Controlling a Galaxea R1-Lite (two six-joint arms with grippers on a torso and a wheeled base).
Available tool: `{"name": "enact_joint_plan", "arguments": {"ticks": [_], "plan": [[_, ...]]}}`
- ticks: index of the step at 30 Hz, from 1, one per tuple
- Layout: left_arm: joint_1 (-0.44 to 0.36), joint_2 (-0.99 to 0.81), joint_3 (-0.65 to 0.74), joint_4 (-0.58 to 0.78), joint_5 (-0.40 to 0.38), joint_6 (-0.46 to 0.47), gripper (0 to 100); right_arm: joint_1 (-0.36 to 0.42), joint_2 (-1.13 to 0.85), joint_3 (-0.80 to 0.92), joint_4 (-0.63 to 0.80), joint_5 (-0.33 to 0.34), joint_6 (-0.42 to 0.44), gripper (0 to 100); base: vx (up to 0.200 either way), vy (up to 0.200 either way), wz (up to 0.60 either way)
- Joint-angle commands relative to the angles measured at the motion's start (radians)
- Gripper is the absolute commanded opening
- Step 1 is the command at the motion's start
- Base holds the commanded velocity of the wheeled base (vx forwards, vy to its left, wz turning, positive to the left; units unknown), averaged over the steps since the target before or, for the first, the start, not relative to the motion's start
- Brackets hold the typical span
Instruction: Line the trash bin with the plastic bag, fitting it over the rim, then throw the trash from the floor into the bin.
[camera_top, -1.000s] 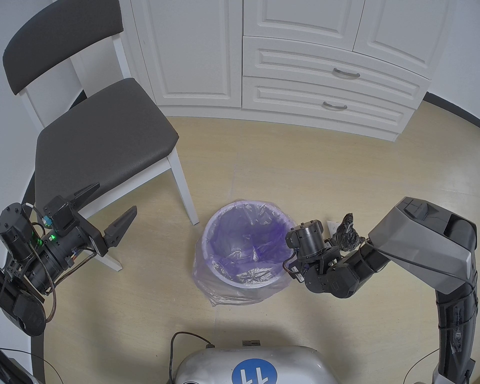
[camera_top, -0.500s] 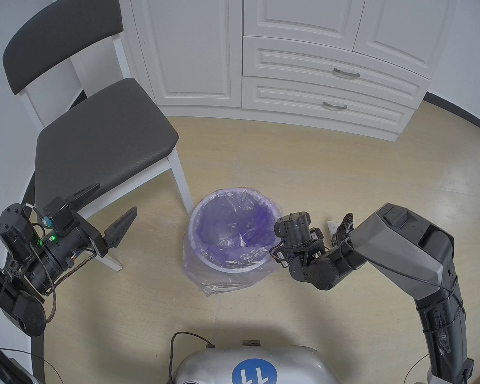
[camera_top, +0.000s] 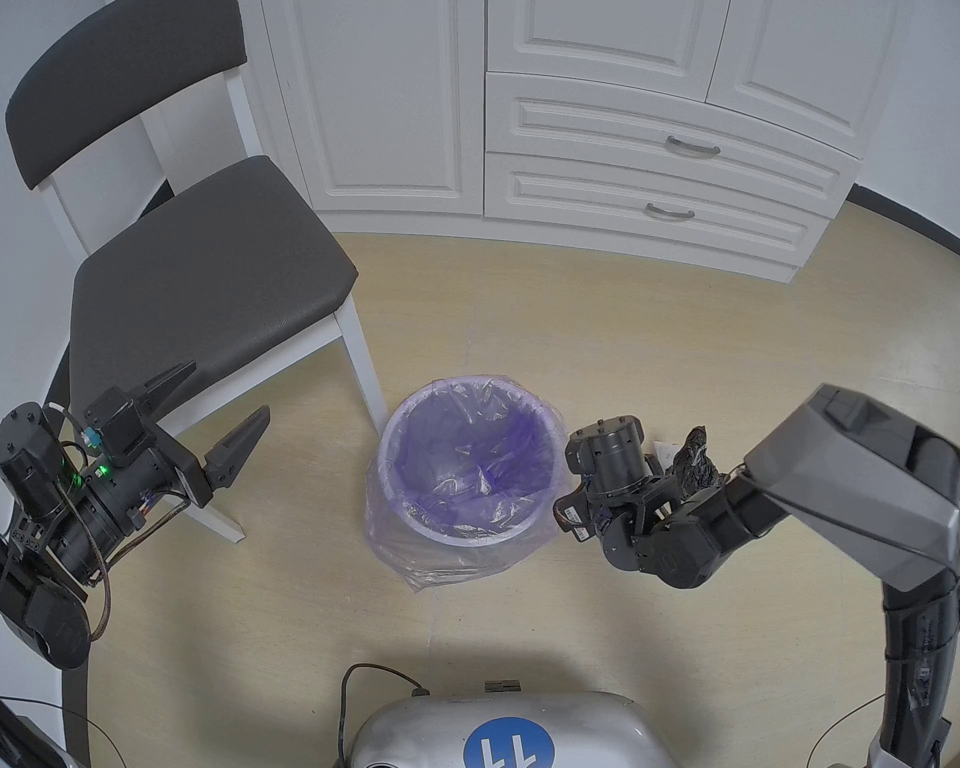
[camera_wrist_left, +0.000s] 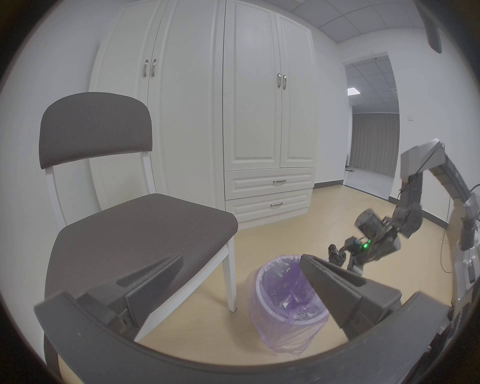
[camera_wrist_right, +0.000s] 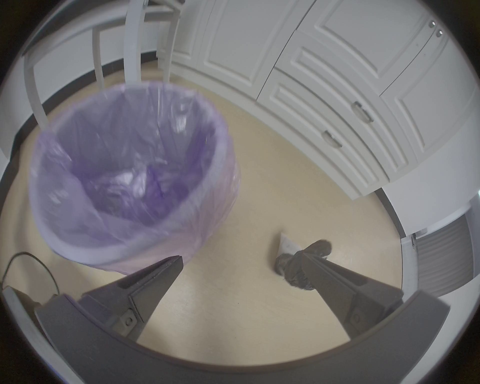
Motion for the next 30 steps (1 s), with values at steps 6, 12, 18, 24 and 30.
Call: {"name": "enact_joint_plan", "arguments": {"ticks": [6, 12, 18, 24, 30], "plan": [[0.017, -0.018, -0.003, -0.001, 0.0, -0.002, 100, 0.107, -0.237, 0.064, 0.027, 0.006, -0.021, 100, 0.0, 0.0, 0.0], [0.017, -0.015, 0.002, -0.001, -0.008, -0.002, 100, 0.149, -0.117, -0.079, 0.099, 0.006, -0.024, 100, 0.0, 0.0, 0.0], [0.018, -0.004, 0.008, -0.001, -0.037, -0.001, 100, 0.155, 0.024, -0.376, 0.35, 0.009, -0.027, 100, 0.0, 0.0, 0.0], [0.017, 0.008, 0.008, -0.001, -0.038, 0.002, 100, 0.147, 0.188, -0.715, 0.562, 0.014, -0.027, 100, 0.0, 0.0, 0.0], [0.017, 0.013, 0.008, -0.001, -0.04, 0.005, 100, 0.13, 0.288, -0.792, 0.645, 0.026, -0.027, 100, 0.0, 0.0, 0.0]]}}
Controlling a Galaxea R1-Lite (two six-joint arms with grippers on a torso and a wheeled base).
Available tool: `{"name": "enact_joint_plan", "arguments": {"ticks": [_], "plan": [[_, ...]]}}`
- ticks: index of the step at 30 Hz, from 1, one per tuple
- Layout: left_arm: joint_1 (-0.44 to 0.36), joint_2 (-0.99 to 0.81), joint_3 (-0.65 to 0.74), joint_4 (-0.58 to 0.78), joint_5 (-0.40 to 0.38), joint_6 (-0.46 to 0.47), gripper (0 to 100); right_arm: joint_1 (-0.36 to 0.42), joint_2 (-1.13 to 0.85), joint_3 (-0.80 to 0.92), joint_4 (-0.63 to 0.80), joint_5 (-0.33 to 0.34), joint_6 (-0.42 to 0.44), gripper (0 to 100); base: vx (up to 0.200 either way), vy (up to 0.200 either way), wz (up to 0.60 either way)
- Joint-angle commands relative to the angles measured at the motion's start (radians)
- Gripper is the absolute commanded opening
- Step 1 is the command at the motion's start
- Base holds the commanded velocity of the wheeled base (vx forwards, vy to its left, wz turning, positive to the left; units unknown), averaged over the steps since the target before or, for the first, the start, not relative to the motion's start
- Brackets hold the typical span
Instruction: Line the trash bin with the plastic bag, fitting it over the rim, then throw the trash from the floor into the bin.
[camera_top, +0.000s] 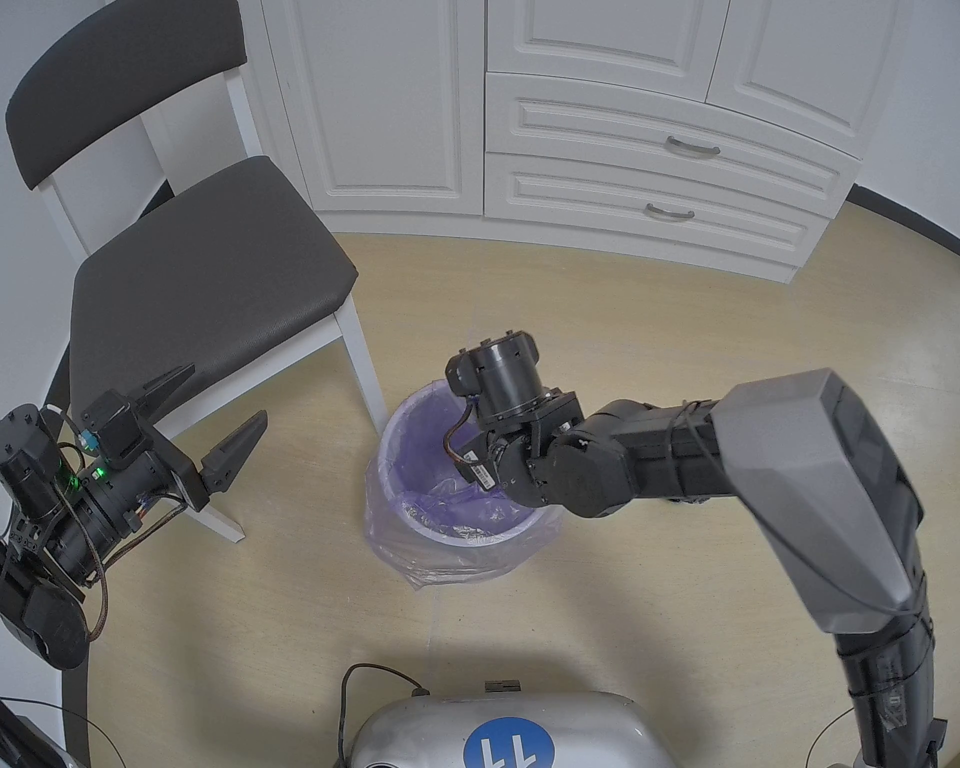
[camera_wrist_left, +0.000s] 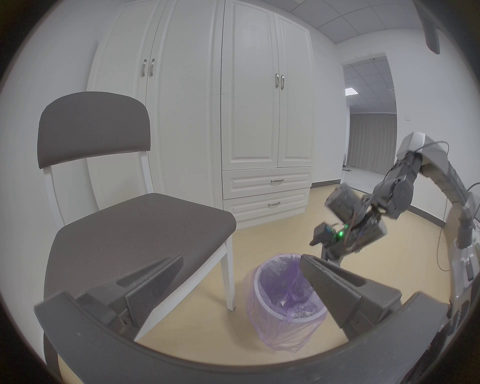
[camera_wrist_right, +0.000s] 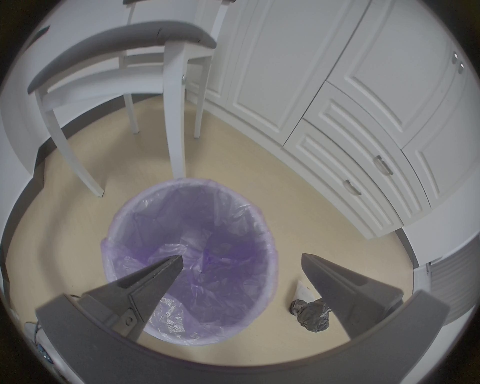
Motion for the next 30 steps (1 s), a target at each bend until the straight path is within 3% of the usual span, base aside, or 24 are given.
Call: {"name": "enact_joint_plan", "arguments": {"ticks": [1, 13, 23, 30], "plan": [[0.0, 0.016, 0.001, 0.0, -0.006, 0.004, 100, -0.018, 0.205, -0.138, 0.103, 0.01, -0.001, 100, 0.0, 0.0, 0.0], [0.001, 0.009, 0.001, 0.0, -0.005, 0.004, 100, 0.001, 0.128, -0.136, 0.108, 0.004, 0.02, 100, 0.0, 0.0, 0.0], [0.0, -0.016, 0.029, -0.002, -0.017, 0.002, 100, 0.042, -0.09, 0.21, 0.208, 0.006, 0.019, 100, 0.0, 0.0, 0.0], [0.0, -0.025, 0.032, 0.0, -0.039, 0.004, 100, 0.033, 0.01, 0.019, 0.146, -0.004, 0.085, 100, 0.0, 0.0, 0.0]]}}
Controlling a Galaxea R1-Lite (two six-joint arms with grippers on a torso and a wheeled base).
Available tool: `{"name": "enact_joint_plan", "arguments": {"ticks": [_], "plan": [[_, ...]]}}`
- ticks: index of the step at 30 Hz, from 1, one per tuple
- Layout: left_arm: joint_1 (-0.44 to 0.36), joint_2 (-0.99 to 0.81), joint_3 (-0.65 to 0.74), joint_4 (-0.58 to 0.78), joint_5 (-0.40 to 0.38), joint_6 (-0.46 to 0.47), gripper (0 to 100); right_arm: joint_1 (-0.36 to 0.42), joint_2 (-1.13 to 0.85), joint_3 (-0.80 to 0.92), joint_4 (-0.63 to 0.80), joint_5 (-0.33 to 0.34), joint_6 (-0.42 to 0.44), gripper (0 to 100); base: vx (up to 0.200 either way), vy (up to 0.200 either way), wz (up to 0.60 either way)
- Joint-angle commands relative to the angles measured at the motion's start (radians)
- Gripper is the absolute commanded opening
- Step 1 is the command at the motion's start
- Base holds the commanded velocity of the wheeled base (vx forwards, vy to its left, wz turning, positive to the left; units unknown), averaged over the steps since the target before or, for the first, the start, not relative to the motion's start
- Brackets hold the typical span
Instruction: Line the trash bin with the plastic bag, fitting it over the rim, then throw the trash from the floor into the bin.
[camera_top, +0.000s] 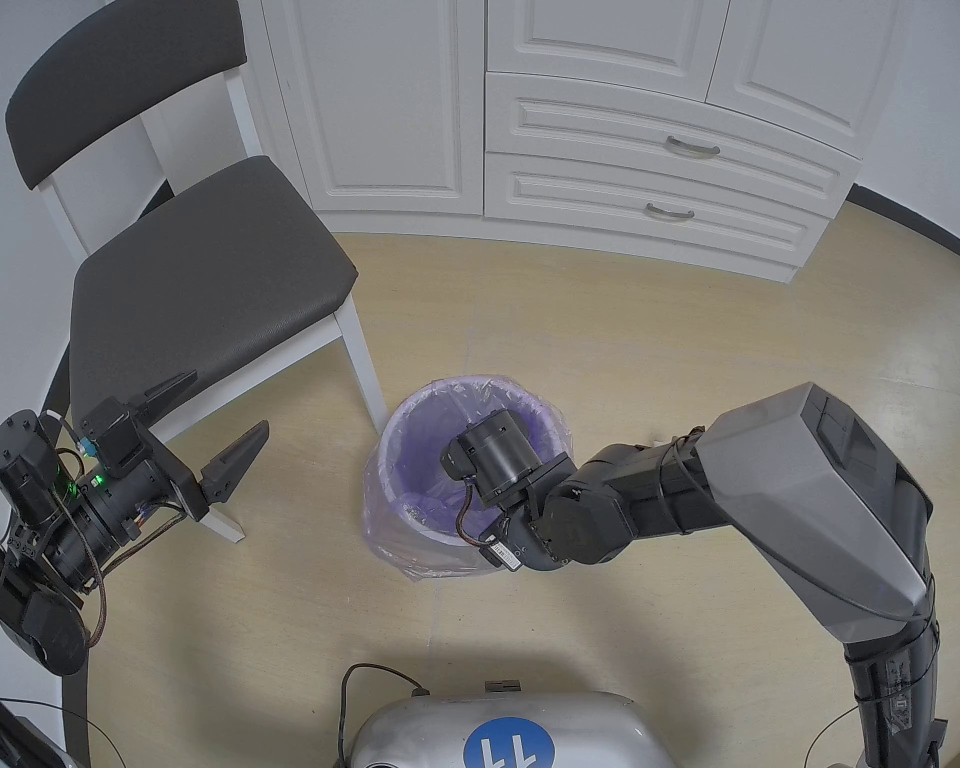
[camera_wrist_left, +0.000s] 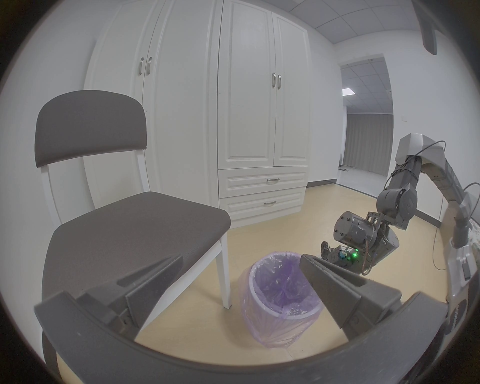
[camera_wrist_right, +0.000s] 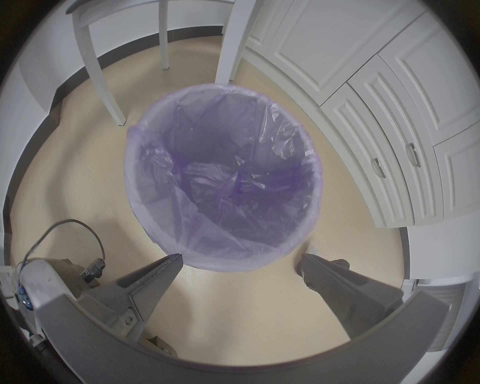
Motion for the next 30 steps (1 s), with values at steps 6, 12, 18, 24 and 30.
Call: {"name": "enact_joint_plan", "arguments": {"ticks": [6, 12, 18, 24, 30], "plan": [[0.0, -0.012, 0.01, 0.0, -0.017, -0.001, 100, -0.019, 0.139, -0.299, -0.019, -0.01, 0.062, 100, 0.0, 0.0, 0.0], [0.0, -0.006, 0.008, 0.0, -0.017, -0.001, 100, -0.058, 0.237, -0.324, -0.02, -0.012, 0.048, 100, 0.0, 0.0, 0.0], [0.0, -0.003, 0.007, 0.0, -0.017, -0.001, 100, -0.092, 0.25, -0.324, -0.037, -0.012, 0.045, 100, 0.0, 0.0, 0.0], [-0.002, 0.002, 0.007, 0.0, -0.017, 0.001, 100, -0.081, 0.194, -0.324, -0.031, -0.012, 0.045, 100, 0.0, 0.0, 0.0], [-0.002, -0.003, 0.01, 0.0, -0.017, 0.001, 100, -0.046, 0.127, -0.263, -0.028, -0.013, 0.03, 100, 0.0, 0.0, 0.0]]}}
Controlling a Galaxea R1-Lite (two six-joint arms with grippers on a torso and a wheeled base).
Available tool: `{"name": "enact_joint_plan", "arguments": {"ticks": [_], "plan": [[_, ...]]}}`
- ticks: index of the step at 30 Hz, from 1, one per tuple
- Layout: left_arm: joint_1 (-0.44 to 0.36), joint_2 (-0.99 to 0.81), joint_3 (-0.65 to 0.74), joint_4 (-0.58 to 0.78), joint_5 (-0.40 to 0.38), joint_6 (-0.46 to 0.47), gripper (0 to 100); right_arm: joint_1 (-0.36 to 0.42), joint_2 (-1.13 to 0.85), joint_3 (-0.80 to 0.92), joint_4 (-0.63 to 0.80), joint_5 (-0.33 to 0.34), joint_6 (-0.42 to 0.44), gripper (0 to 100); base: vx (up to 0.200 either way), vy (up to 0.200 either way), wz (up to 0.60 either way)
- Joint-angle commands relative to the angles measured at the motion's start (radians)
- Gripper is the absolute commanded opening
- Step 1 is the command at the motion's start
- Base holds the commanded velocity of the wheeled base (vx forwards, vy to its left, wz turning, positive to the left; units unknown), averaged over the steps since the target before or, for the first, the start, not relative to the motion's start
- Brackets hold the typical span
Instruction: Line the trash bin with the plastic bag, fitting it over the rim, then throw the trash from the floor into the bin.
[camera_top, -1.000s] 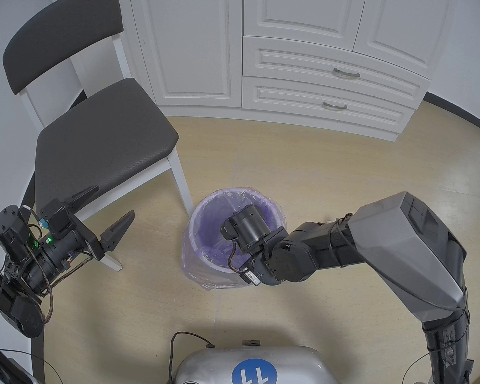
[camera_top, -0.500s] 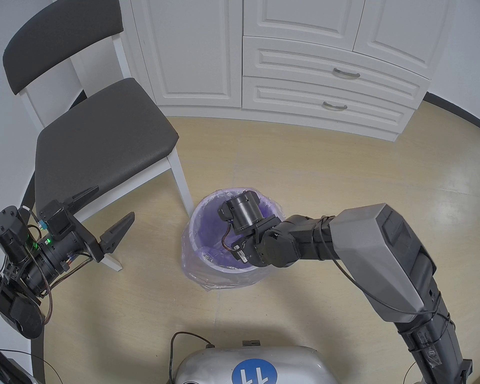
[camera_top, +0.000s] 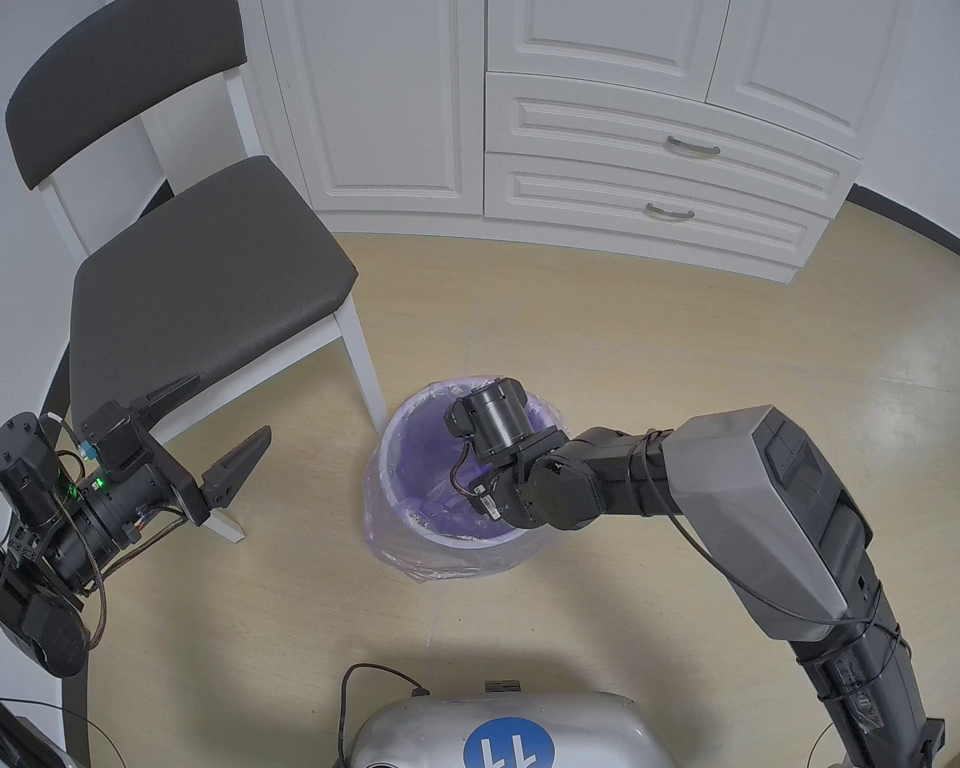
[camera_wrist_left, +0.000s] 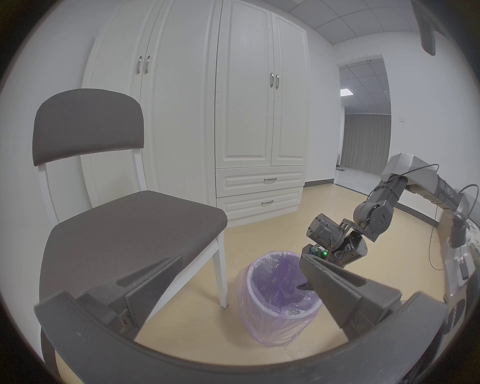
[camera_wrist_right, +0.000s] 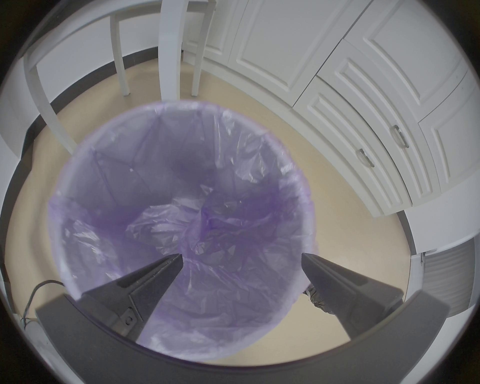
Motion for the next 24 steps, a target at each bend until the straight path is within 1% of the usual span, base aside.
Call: {"name": "enact_joint_plan", "arguments": {"ticks": [1, 4, 6, 9, 15, 18, 19, 21, 23, 24], "plan": [[-0.001, -0.003, 0.002, -0.001, 0.0, 0.0, 100, 0.027, -0.069, 0.08, 0.002, 0.0, -0.013, 100, 0.0, 0.0, 0.0], [-0.001, -0.009, 0.003, -0.001, 0.0, 0.0, 100, 0.037, -0.082, 0.132, 0.002, -0.002, -0.021, 100, 0.0, 0.0, 0.0], [-0.001, -0.011, 0.005, -0.001, 0.0, 0.0, 100, 0.038, -0.082, 0.152, 0.0, -0.017, -0.021, 100, 0.0, 0.0, 0.0], [-0.001, -0.011, 0.006, -0.001, 0.0, 0.0, 100, 0.035, -0.073, 0.149, 0.0, -0.037, -0.022, 100, 0.0, 0.0, 0.0], [-0.001, -0.022, 0.01, -0.002, 0.0, 0.0, 100, 0.018, -0.07, 0.133, -0.003, -0.051, -0.024, 100, 0.0, 0.0, 0.0], [-0.001, -0.023, 0.011, -0.002, 0.0, 0.0, 100, 0.015, -0.092, 0.159, 0.0, -0.083, -0.025, 100, 0.0, 0.0, 0.0], [-0.001, -0.023, 0.011, -0.002, 0.0, 0.0, 100, 0.015, -0.092, 0.159, 0.0, -0.083, -0.025, 100, 0.0, 0.0, 0.0], [-0.001, -0.026, 0.011, -0.002, 0.0, 0.0, 100, 0.017, -0.145, 0.251, 0.003, -0.091, -0.042, 100, 0.0, 0.0, 0.0], [-0.001, -0.026, 0.011, -0.002, 0.0, 0.0, 100, 0.017, -0.145, 0.251, 0.003, -0.091, -0.042, 100, 0.0, 0.0, 0.0], [-0.001, -0.032, 0.013, -0.001, 0.0, 0.0, 100, 0.026, -0.177, 0.316, 0.002, -0.091, -0.045, 100, 0.0, 0.0, 0.0]]}}
